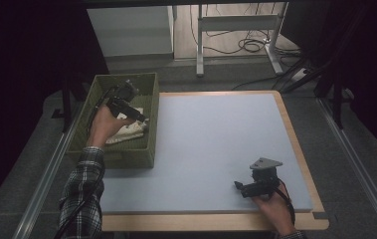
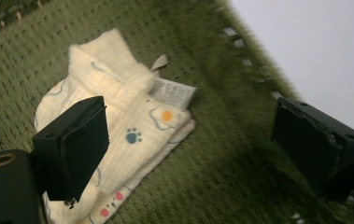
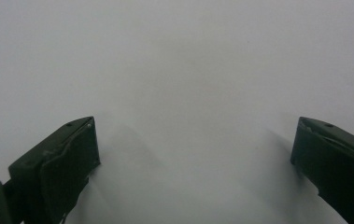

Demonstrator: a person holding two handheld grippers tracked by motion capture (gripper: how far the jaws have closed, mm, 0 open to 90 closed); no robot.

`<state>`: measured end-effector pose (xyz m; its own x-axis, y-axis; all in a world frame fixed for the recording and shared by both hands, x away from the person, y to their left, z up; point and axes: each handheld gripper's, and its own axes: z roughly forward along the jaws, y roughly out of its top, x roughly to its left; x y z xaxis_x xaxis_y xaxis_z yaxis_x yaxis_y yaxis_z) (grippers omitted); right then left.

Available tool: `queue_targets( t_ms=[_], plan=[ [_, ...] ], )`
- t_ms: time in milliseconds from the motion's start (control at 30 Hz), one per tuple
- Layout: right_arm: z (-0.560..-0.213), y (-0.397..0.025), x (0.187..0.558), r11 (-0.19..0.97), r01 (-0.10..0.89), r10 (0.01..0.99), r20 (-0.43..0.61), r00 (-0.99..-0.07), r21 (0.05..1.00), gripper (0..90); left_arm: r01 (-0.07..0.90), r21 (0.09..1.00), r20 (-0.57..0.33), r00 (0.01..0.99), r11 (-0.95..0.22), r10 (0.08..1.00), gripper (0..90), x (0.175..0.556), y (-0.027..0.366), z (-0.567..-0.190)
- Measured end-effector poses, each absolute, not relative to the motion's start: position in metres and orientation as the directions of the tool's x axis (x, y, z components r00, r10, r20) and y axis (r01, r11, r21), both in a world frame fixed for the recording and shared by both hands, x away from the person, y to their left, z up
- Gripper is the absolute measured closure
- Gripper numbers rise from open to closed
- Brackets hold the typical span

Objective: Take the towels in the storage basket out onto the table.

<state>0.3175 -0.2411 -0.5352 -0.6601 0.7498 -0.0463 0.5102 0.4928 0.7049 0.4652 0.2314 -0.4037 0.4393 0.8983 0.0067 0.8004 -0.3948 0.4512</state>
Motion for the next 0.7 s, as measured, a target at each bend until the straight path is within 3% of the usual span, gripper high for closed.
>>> queue_targets(
  t_ms=[700],
  plan=[
    [-0.535,-0.241,0.317,0.493,0.511,0.75,-0.046,-0.66,0.705,1.1,0.859,0.389,-0.024,0.369,-0.332,0.929,3.8,0.495,0.282,-0.473]
  ],
)
